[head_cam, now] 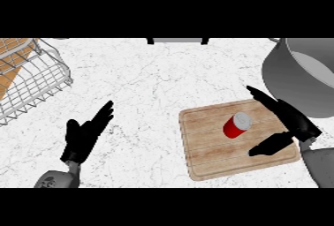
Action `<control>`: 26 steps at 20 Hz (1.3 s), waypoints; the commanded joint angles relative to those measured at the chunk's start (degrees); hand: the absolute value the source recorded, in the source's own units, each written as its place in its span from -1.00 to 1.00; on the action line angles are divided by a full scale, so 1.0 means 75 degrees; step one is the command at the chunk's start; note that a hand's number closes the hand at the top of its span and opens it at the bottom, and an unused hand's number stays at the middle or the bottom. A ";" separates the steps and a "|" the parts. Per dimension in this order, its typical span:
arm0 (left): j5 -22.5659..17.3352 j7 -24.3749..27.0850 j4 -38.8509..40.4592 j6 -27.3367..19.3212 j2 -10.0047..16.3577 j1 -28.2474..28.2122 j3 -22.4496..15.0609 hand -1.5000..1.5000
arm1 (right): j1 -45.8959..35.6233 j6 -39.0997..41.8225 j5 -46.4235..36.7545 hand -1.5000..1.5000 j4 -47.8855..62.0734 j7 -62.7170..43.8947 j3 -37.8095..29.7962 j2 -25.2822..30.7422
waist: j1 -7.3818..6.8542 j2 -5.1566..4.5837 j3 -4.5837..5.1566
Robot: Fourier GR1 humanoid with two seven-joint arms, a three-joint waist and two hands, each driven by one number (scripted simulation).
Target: Pick the can from the cutting board and place it in the pot
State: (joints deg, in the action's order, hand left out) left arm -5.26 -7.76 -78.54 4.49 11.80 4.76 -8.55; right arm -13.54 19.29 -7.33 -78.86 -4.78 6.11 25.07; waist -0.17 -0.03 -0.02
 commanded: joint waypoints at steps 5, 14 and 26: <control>0.0050 0.0071 0.0429 0.0234 0.0012 0.0292 0.0279 0.00 | 0.0179 0.0651 0.0547 -1.00 0.1416 0.1732 -0.0469 -0.0491 | -0.0002 -0.0015 -0.0002; 0.0436 -0.0063 -0.0002 0.0060 -0.0463 0.0061 0.0190 0.00 | 0.0142 0.1056 0.1118 -1.00 0.1158 0.0759 -0.0805 -0.1211 | 0.0033 0.0012 0.0004; 0.0412 0.0044 0.0242 0.0504 -0.0413 0.0148 0.0470 0.00 | -0.1142 0.0501 -0.0800 1.00 0.5049 0.4494 -0.0425 -0.1473 | -0.0051 -0.0022 -0.0003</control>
State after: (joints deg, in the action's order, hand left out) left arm -1.80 -8.73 -78.63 6.72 8.73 5.31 -5.84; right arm -20.43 24.56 -8.72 -48.53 19.98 1.38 14.95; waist -0.31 0.12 0.23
